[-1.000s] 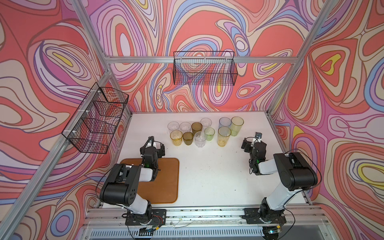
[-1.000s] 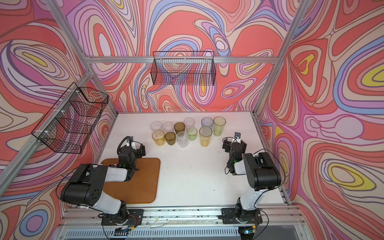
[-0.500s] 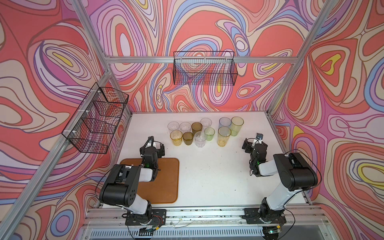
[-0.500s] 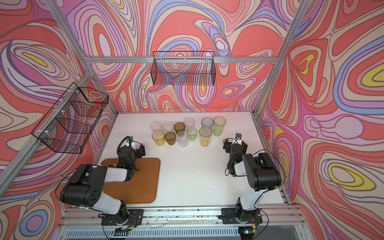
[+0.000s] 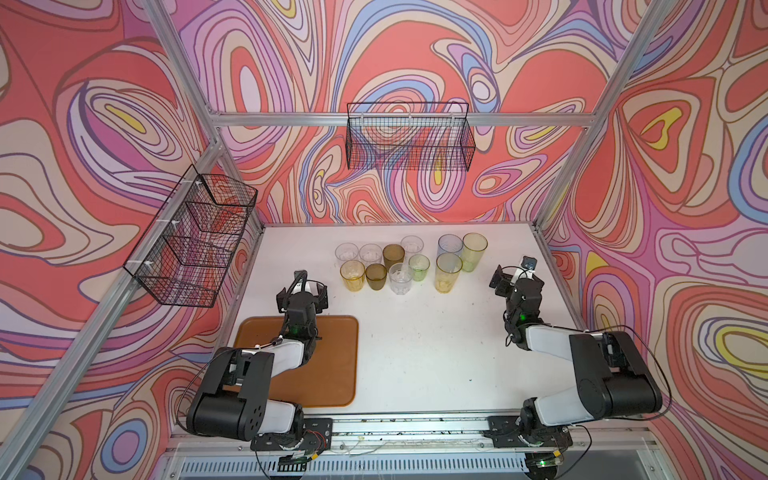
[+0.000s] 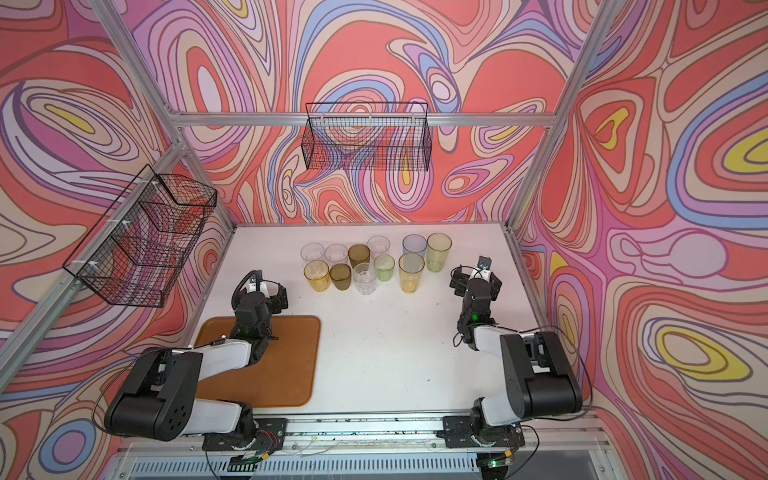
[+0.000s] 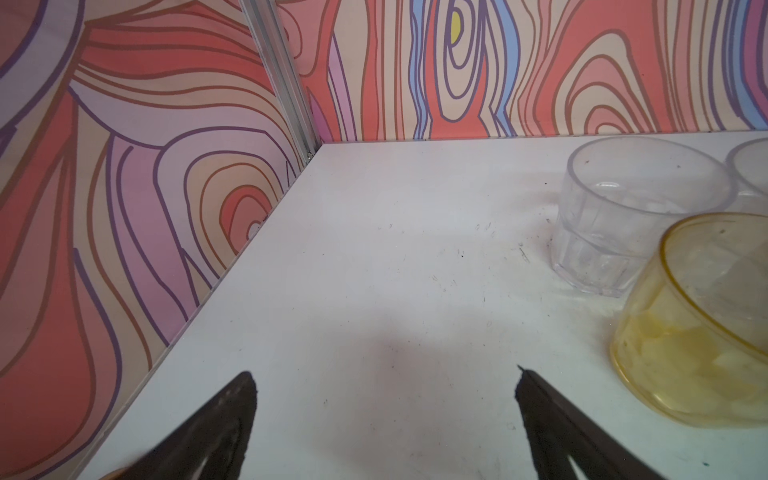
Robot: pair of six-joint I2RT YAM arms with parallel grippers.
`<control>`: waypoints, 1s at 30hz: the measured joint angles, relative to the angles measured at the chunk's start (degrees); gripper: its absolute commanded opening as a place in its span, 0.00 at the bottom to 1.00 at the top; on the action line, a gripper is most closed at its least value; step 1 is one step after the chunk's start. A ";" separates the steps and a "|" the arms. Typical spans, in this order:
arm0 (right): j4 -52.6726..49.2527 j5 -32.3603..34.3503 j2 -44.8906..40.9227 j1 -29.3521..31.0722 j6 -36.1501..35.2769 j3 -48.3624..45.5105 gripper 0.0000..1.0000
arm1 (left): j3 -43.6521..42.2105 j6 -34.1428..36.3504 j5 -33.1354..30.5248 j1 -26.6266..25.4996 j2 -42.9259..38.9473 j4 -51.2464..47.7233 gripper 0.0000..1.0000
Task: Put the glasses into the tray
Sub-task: 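Move the left gripper over the brown tray while the right gripper swings toward it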
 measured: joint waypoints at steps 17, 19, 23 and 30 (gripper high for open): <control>-42.60 -0.96 -22.45 0.00 12.63 3.89 0.98 | 6.43 -11.67 -4.59 -4.22 -19.71 -30.99 1.00; -46.75 -2.40 -22.86 0.00 13.86 4.59 0.99 | 7.26 -14.62 -4.66 -5.29 -20.63 -36.04 1.00; -54.40 -6.25 -22.75 -0.02 16.46 7.32 0.98 | 12.44 -20.98 -3.61 -7.32 -20.76 -45.90 1.00; -61.79 -16.68 -22.60 0.00 18.14 11.32 0.98 | 19.21 -28.76 0.90 -13.51 -17.40 -59.04 0.97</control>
